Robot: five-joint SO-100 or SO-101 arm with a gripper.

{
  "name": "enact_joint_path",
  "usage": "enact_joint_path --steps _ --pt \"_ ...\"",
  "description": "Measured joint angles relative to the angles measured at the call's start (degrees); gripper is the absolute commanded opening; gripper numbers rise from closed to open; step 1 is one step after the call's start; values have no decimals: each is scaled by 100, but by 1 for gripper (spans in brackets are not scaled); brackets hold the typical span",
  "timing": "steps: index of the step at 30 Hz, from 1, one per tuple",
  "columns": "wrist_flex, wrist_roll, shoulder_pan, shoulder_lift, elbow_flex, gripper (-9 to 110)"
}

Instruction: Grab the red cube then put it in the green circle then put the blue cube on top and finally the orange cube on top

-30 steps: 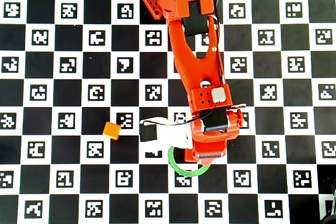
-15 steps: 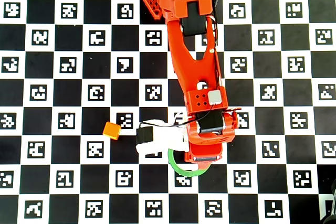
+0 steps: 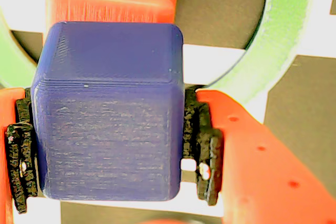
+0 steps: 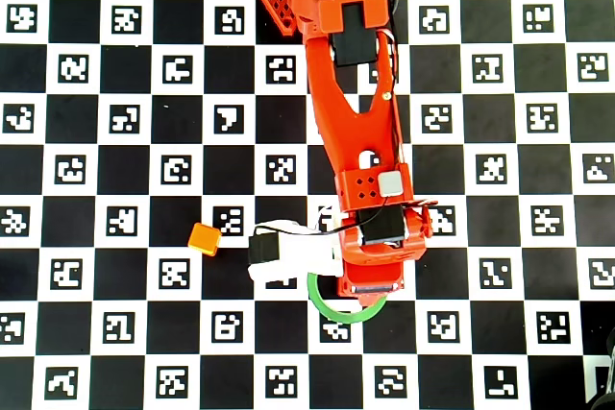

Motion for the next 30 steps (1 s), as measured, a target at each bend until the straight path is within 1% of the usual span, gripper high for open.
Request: enact_joint_path --steps 22,24,30 --pt "-158 0 44 0 105 7" --pt "-176 9 44 0 105 8" --pt "-176 44 44 0 105 17"
